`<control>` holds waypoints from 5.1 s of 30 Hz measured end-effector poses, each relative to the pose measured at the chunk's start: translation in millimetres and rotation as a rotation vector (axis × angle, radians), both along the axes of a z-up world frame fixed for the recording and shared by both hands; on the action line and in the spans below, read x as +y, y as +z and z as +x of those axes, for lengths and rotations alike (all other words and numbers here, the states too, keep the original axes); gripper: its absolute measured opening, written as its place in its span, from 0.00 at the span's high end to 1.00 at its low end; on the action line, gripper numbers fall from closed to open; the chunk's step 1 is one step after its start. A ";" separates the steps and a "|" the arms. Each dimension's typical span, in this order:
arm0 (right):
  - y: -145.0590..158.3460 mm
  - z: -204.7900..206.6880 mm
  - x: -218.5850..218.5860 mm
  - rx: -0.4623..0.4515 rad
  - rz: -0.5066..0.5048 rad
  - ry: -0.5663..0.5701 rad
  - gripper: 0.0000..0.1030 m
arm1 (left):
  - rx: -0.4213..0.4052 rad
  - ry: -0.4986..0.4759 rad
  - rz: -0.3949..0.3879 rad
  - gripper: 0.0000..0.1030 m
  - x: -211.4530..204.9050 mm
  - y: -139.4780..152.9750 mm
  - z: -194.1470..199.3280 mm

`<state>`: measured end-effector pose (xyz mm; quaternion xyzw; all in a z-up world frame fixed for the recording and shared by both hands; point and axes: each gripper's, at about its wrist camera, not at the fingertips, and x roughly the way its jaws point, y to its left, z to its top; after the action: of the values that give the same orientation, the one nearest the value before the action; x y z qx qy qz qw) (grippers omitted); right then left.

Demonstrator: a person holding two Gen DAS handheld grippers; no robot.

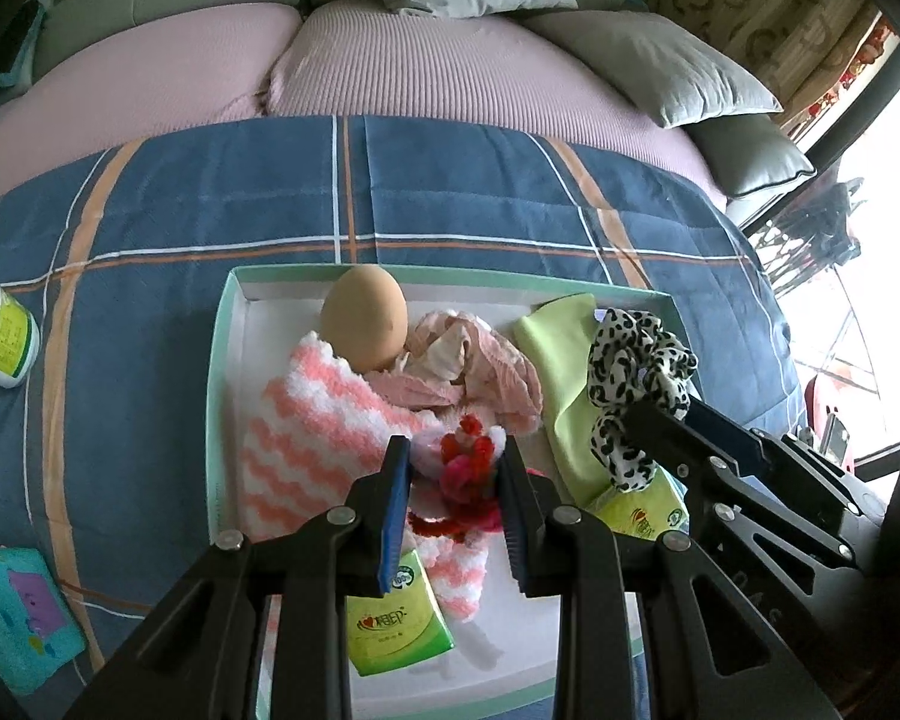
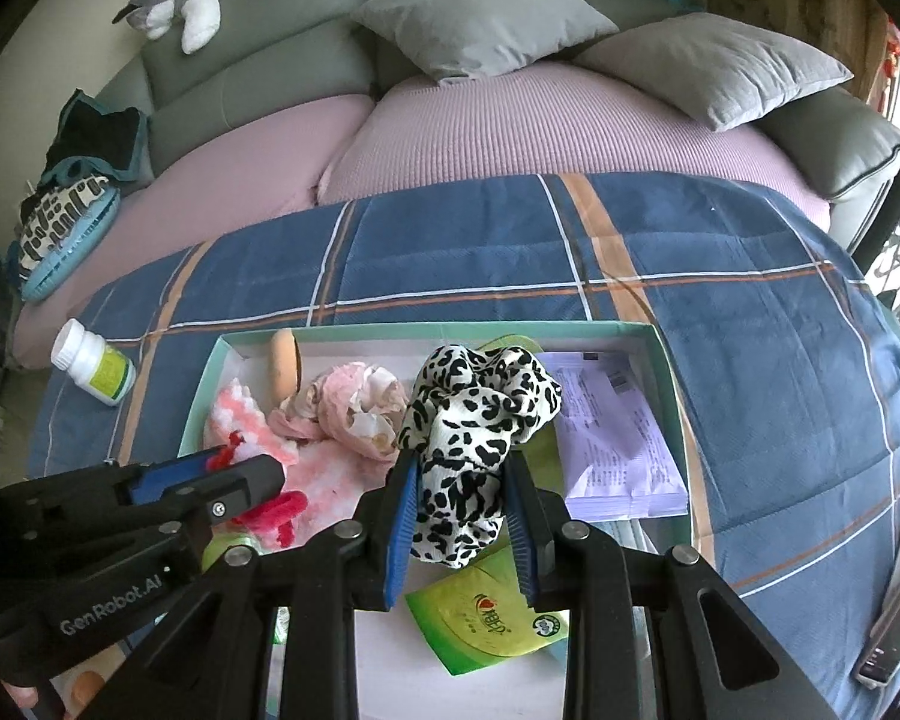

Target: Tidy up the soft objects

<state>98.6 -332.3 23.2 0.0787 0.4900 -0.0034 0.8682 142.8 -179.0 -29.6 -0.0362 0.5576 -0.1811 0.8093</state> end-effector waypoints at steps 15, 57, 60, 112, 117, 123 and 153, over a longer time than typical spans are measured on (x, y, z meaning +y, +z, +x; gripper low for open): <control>-1.3 1.6 3.2 0.014 -0.015 0.008 0.69 | 0.015 0.006 -0.012 0.66 4.5 -1.2 1.5; -0.6 3.6 1.7 0.024 -0.103 -0.044 0.00 | -0.162 0.287 0.191 0.03 76.3 19.6 14.0; 2.2 2.0 3.6 0.017 -0.105 -0.036 0.00 | -0.161 0.296 0.196 0.03 79.1 22.1 9.1; 6.7 -153.1 74.5 0.044 -0.146 0.089 0.00 | -0.154 0.456 0.348 0.03 160.2 19.0 -190.4; 0.9 -159.0 77.6 0.042 -0.152 0.098 0.00 | -0.153 0.455 0.352 0.03 157.3 9.0 -199.1; 1.1 -163.0 77.2 0.029 -0.137 0.098 0.00 | -0.180 0.461 0.370 0.03 155.7 8.6 -202.9; -2.5 -165.1 71.3 0.027 -0.128 0.072 0.00 | -0.204 0.462 0.399 0.03 151.9 7.5 -204.5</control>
<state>-66.5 -261.0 20.6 0.0053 0.5031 -0.0045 0.8642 -61.7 -27.1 -22.1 0.0159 0.4753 0.1175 0.8718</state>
